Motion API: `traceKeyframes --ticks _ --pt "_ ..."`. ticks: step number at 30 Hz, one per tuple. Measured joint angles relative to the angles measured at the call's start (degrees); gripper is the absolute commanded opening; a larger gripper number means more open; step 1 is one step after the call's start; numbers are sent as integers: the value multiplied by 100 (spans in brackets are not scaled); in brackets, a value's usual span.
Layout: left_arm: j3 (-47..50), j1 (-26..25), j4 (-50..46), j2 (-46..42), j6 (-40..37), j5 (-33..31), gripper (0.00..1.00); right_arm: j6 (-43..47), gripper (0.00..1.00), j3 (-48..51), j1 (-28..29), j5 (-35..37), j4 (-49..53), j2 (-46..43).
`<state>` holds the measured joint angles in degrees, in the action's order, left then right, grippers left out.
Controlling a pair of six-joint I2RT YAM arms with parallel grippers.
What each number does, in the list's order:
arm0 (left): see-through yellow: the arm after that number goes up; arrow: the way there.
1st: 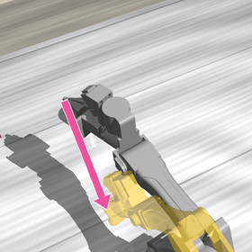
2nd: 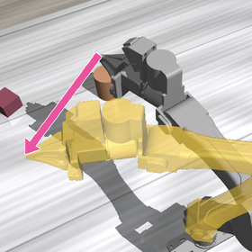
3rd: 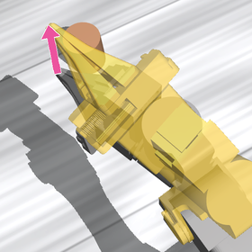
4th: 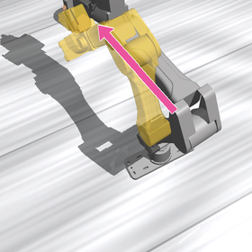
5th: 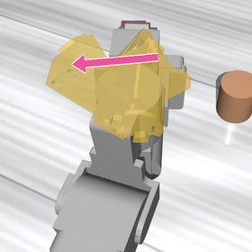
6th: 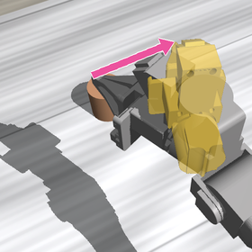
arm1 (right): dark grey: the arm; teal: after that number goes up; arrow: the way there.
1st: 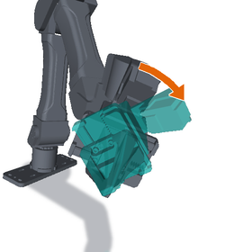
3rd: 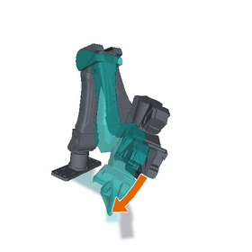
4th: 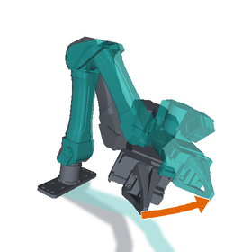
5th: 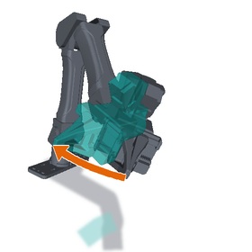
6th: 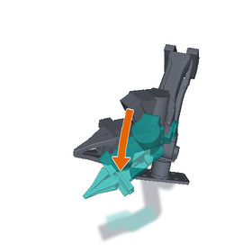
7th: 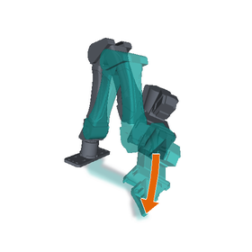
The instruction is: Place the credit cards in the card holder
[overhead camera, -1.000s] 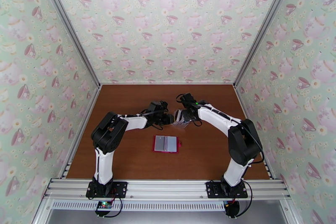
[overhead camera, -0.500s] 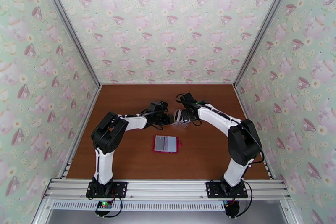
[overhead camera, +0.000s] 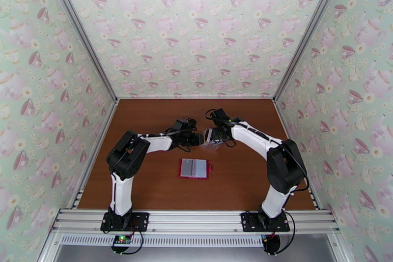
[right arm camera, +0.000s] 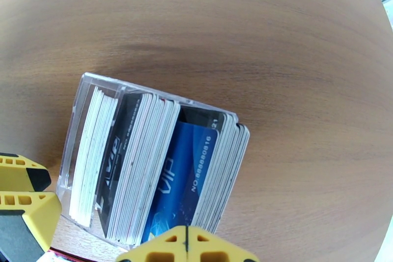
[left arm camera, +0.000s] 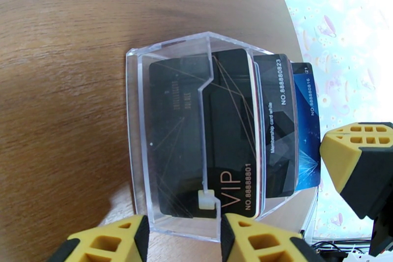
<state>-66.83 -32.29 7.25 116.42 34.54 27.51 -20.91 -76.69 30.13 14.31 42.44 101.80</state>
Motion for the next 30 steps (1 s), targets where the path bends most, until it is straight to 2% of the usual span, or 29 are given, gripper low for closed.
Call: traceKeyframes --ticks 11,12,14,15,25,30 --pt "0 0 0 0 0 2 43 -4 8 -170 175 -2 166 131" --pt "0 0 0 0 0 2 43 -4 10 -175 175 0 164 140" --pt "0 0 0 0 0 2 43 -7 24 -177 175 2 186 140" --pt "0 0 0 0 0 2 43 2 26 -177 175 4 192 140" --pt "0 2 0 0 0 17 43 -131 44 -85 216 94 232 -131" --pt "0 2 0 0 2 17 43 -136 48 -70 256 295 293 -129"
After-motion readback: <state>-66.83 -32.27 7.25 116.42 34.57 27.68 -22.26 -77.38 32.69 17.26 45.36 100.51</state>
